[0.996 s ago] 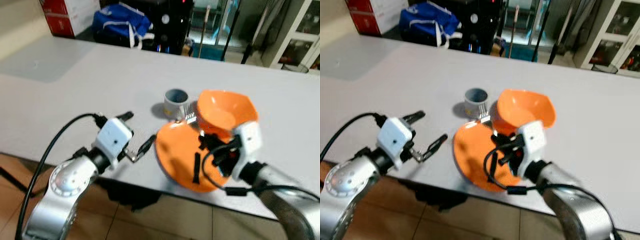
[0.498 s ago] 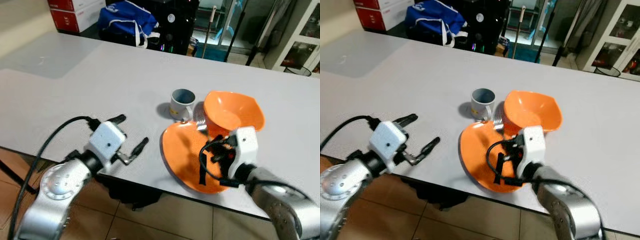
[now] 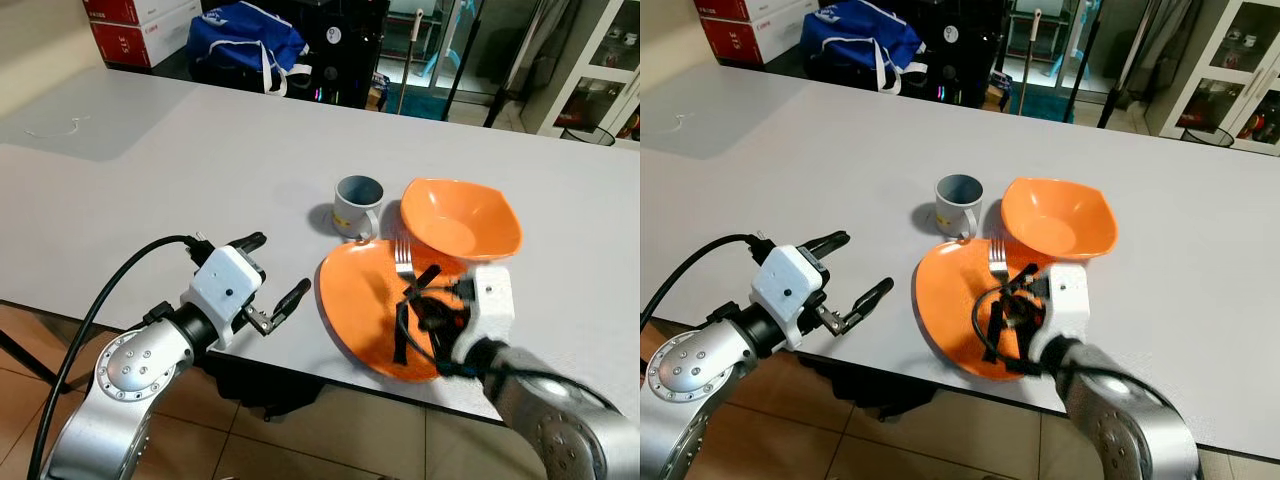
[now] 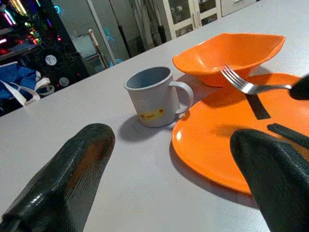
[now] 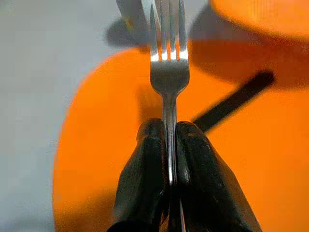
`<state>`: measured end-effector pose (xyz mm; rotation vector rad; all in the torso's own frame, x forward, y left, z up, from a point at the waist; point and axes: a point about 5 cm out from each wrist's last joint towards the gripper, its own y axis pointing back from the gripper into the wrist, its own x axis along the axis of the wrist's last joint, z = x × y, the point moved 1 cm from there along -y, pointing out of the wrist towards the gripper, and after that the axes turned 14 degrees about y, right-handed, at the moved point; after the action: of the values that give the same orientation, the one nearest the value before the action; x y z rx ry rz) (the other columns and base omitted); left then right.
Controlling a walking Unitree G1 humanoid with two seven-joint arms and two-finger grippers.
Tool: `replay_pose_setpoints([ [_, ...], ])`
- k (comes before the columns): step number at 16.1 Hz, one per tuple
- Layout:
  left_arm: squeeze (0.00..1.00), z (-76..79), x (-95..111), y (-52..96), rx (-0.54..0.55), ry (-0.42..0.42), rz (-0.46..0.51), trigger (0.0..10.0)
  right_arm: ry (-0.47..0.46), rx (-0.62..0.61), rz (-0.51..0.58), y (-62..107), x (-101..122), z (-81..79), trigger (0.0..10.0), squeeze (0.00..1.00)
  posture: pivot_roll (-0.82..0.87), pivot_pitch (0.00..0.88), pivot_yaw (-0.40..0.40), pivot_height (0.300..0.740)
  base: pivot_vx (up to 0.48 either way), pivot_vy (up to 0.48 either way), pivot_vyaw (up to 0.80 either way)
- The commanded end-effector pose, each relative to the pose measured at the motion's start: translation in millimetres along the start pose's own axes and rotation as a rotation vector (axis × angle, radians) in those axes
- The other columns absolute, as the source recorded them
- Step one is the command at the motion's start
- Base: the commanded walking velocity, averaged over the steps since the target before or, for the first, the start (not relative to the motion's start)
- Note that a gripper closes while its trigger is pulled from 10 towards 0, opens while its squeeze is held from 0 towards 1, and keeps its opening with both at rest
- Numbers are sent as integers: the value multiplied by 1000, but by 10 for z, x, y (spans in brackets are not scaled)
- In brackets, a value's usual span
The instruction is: Setting the table
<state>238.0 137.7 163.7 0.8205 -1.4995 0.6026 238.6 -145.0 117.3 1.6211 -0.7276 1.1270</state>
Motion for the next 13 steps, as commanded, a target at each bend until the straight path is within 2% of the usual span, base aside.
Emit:
replay_pose_setpoints([
  [1,0,-17,23,-17,6,4,4,10000,-7,-17,27,25,74,25,10000,0,-51,44,-38,740,0,480,-581],
  [7,0,-40,17,-95,37,4,7,10000,-9,-49,41,23,127,79,10000,0,-57,50,-36,740,0,473,-800],
  [9,0,-6,32,-116,25,-12,16,10000,0,-56,65,18,161,96,10000,0,-59,51,-34,740,0,0,0],
  [13,0,41,30,-190,42,5,31,10000,88,-109,114,-25,275,204,10000,0,-62,52,-31,740,0,0,0],
])
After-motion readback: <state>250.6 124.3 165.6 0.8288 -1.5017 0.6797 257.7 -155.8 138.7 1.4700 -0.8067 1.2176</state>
